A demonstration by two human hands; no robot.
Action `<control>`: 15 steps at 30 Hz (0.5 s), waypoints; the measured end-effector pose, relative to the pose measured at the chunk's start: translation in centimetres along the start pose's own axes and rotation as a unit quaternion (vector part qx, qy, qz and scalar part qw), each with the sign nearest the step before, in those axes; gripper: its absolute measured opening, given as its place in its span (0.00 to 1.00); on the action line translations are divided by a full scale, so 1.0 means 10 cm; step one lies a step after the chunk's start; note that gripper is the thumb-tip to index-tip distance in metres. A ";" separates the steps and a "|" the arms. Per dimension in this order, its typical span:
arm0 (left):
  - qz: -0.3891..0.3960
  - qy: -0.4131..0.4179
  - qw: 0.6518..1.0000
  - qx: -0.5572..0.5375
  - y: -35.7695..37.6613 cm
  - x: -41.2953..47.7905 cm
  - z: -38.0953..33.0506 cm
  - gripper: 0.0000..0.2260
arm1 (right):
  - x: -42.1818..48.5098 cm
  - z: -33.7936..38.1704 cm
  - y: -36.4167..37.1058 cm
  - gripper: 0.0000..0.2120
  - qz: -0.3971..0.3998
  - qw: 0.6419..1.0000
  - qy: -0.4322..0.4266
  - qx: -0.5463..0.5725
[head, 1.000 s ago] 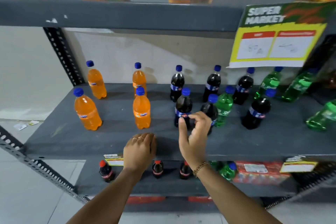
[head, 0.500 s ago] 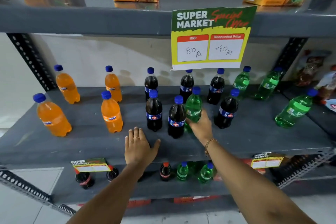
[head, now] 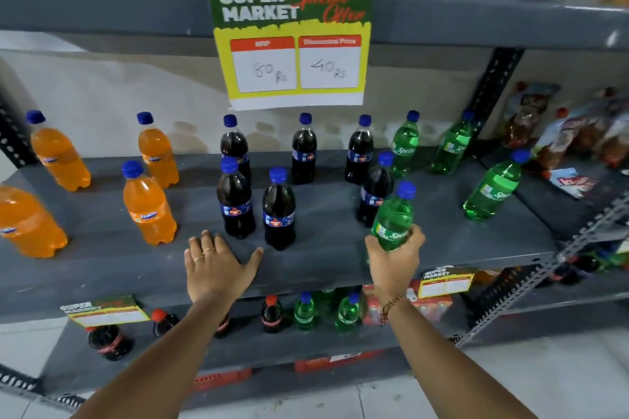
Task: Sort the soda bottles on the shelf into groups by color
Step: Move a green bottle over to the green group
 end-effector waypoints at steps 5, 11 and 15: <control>-0.011 0.003 1.000 0.010 0.01 -0.01 -0.01 0.43 | 0.52 -0.08 -0.21 0.23 -0.082 0.997 0.006 0.006; -0.007 0.003 1.000 0.007 0.02 -0.02 -0.02 0.43 | 1.02 -0.20 -0.24 0.25 -0.087 0.995 -0.011 -0.049; -0.010 0.004 1.000 -0.002 0.02 -0.03 -0.02 0.43 | 1.18 -0.29 -0.22 0.27 -0.085 0.995 -0.007 -0.052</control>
Point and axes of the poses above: each hand's wrist, its own x-axis towards the middle knuckle, its own y-axis out of the palm, z = x × y, the point moved 3 cm from there along x, towards the middle knuckle, and after that the axes turned 9 degrees about -y, right-handed, at the moved point
